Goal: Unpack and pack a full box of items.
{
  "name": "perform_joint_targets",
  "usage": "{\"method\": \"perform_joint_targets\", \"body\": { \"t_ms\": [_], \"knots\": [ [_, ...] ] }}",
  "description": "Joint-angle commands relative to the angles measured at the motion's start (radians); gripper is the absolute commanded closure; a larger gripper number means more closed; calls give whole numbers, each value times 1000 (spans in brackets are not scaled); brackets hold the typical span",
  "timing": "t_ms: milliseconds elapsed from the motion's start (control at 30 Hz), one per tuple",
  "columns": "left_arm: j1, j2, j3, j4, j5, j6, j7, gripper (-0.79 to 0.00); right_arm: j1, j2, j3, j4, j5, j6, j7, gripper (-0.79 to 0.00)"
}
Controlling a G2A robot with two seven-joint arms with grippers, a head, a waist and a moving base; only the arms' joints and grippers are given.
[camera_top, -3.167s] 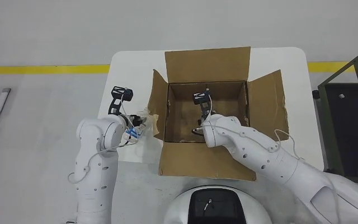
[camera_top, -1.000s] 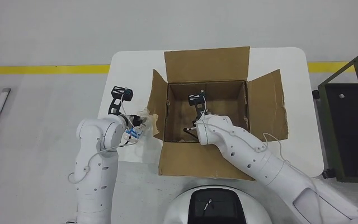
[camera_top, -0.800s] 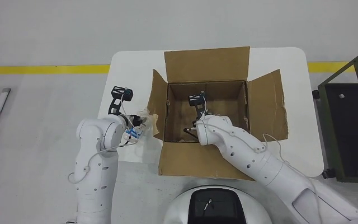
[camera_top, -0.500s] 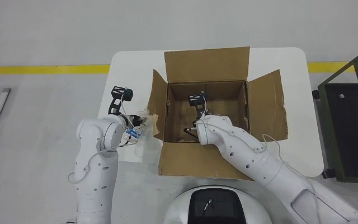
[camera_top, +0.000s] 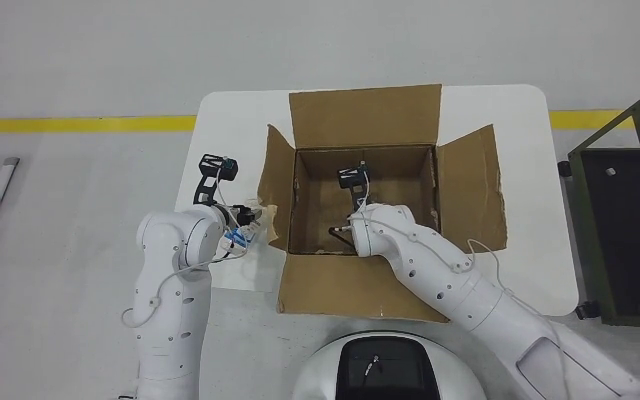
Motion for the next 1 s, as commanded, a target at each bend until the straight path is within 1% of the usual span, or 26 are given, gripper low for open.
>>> {"method": "perform_joint_targets", "body": {
  "t_ms": [0,300,500,667,833,967],
  "knots": [
    [0,0,0,0,0,0,0,-785,-2,-1,5,-6,-7,-1,4,0],
    [0,0,0,0,0,0,0,-785,-33,6,51,-92,-59,-31,24,0],
    [0,0,0,0,0,0,0,-785,-82,21,117,-222,-79,-83,20,0],
    [0,0,0,0,0,0,0,-785,-172,43,219,-391,-45,-162,-27,0],
    [0,0,0,0,0,0,0,-785,-280,64,348,-546,41,-257,-93,0],
    [0,0,0,0,0,0,0,-785,-352,73,428,-603,143,-336,-147,0]
  ]
}}
